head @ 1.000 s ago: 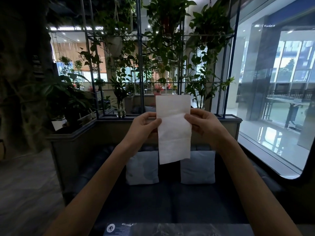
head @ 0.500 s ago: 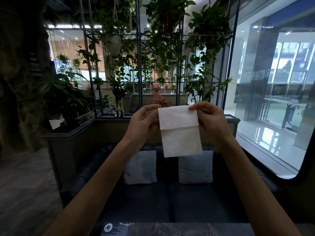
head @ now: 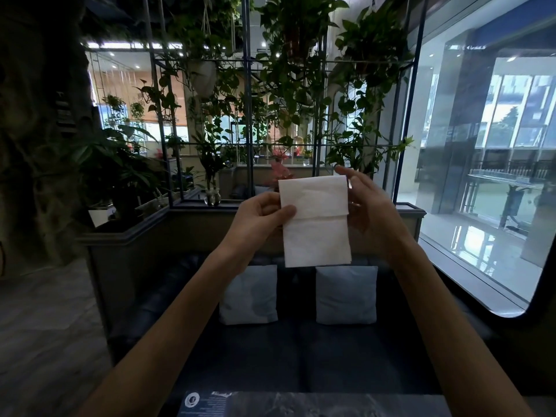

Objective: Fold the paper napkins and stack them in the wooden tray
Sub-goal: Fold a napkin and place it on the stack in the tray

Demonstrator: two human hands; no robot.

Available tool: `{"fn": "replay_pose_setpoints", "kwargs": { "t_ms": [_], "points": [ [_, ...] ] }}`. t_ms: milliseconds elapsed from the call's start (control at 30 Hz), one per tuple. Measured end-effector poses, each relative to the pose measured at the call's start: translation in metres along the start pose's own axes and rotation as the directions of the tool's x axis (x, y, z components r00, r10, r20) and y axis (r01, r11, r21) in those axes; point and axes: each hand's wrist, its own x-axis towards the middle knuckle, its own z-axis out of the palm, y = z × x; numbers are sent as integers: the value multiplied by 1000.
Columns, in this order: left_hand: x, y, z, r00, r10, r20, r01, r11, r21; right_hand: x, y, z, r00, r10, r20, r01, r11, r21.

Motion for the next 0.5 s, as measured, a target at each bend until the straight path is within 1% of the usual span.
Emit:
{"fn": "replay_pose_setpoints", "kwargs": {
  "t_ms": [33, 100, 167, 200, 300, 400, 500],
  "points": [
    [1, 1, 0, 1000, 14, -19, -14, 1000, 5, -1, 0, 1, 997, 70, 24, -71, 997, 25],
    [2, 3, -1, 999, 34, -41, -34, 999, 12, -1, 5, 1, 989, 143, 46, -142, 989, -28],
    [2, 3, -2, 998, 50, -47, -48, 999, 24, -3, 10, -1, 989, 135, 57, -129, 987, -96],
    [2, 2, -2, 997, 54, -48, -53, 998, 35, -3, 12, -2, 992, 115, 59, -109, 989, -97],
    [3, 0, -4, 998, 51, -29, -50, 997, 61, -5, 10, 0, 997, 71, 39, -69, 996, -56],
    [3, -2, -5, 999, 42, -15, -40, 996, 79, -3, 10, 1, 998, 62, 7, -62, 997, -39],
    [4, -4, -6, 998, 49, -47, -45, 995, 94, -4, 9, 0, 997, 67, 33, -66, 998, -17]
  ]
}}
